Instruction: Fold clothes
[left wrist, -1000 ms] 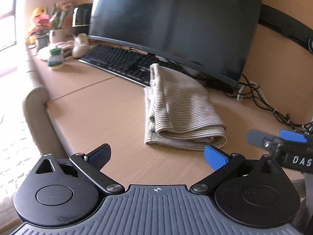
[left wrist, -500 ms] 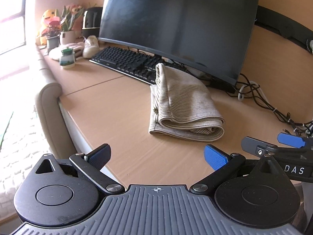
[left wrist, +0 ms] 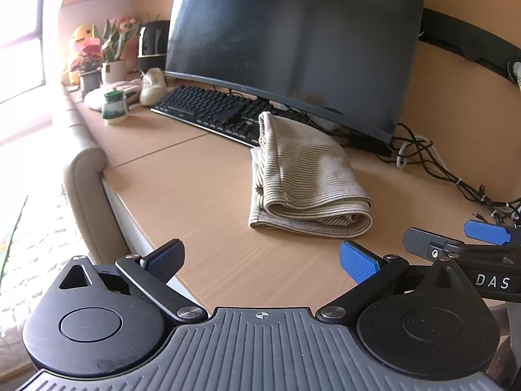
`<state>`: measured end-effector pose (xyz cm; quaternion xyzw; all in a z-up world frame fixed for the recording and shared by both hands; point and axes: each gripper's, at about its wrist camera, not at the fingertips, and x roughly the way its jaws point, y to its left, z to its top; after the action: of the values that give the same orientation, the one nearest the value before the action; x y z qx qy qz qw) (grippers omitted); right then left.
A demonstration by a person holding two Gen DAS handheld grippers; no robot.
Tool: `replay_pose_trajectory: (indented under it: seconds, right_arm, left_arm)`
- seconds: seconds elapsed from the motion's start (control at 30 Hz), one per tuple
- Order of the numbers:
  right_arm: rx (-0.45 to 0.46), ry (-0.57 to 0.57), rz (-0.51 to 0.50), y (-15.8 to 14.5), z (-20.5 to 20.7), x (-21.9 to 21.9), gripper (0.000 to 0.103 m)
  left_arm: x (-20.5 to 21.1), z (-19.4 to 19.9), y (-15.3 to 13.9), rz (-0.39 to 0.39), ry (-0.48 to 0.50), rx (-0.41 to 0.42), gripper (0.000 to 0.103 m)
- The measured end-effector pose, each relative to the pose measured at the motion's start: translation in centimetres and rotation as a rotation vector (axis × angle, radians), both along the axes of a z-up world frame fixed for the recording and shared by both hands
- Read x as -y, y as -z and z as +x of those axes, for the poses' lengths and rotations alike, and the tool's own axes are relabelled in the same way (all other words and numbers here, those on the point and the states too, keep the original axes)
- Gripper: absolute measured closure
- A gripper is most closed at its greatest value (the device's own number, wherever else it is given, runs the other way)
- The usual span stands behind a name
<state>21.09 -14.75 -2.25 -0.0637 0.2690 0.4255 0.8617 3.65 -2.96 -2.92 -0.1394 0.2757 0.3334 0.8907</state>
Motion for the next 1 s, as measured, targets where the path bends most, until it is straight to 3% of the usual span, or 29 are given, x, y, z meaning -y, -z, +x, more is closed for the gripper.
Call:
replay_pose_trajectory:
  seconds: [1.0]
  right_arm:
    - [0.006,-0.015,-0.010,-0.14,-0.27,-0.29,0.000]
  left_arm:
    - [-0.40,0.09,0.21,-0.003,-0.033,-0.026,0.000]
